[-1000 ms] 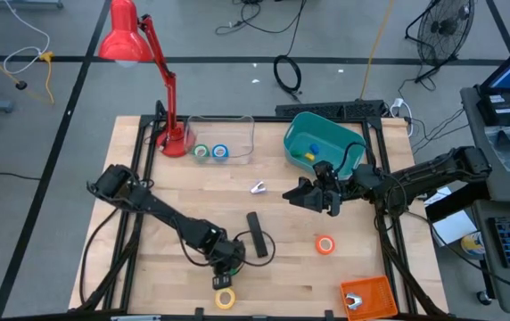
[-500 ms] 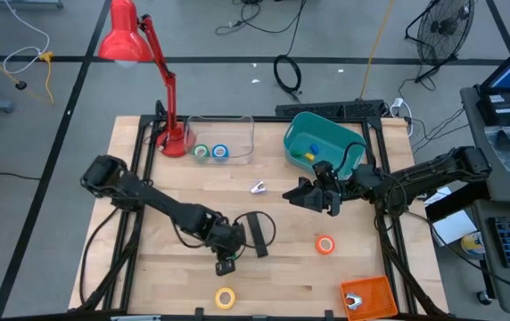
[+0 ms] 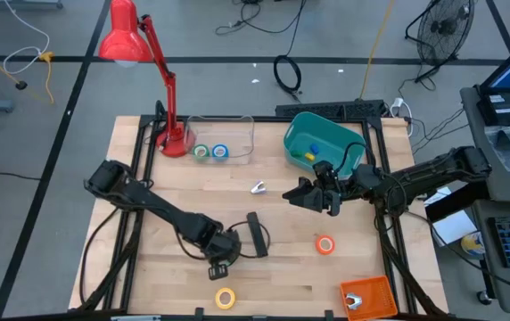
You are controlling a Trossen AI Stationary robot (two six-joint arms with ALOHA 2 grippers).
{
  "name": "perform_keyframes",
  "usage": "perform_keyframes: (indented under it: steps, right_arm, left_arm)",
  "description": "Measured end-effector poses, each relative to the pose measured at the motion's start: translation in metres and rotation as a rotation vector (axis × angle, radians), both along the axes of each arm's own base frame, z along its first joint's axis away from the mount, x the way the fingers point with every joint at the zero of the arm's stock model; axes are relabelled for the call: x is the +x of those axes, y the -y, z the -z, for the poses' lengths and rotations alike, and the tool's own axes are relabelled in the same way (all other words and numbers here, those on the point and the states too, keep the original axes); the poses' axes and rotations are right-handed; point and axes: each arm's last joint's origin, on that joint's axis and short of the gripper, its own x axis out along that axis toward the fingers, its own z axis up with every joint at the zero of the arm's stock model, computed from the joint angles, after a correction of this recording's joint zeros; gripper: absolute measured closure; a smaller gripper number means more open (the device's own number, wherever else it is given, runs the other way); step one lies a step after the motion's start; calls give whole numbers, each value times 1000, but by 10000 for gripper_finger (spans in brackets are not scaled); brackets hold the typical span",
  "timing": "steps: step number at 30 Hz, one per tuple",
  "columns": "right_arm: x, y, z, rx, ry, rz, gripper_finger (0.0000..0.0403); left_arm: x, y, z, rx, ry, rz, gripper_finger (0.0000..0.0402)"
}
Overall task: Pick and place Stapler, Stapler remover, tape
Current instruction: Move the light green stapler to the center of the table
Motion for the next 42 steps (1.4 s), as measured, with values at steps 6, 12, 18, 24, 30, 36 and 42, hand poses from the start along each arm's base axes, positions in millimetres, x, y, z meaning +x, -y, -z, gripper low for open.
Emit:
perform_keyframes:
  steps: [6,12,18,24,30,36,42]
  right_arm:
    - [0,0,0,0,1,0,202]
    - [0,0,0,0,0,0,202]
    - [0,0,0,0,0,3,202]
    - [0,0,0,-2,1,7,202]
    - [0,1,0,0,1,29,202]
    - [0,1,0,0,1,28,202]
    - [0,1,0,5,0,24,202]
  left_arm:
    - [4,-4,20,92,-47,-24,398]
    - [7,-11,21,131,-35,-33,399]
    - [13,-26,21,142,-31,-63,399]
    - [19,-47,22,164,-35,-90,400]
    - [24,-68,22,186,-41,-114,400]
    - [25,-89,23,209,-72,-136,400]
    - [25,-105,23,217,-100,-159,400]
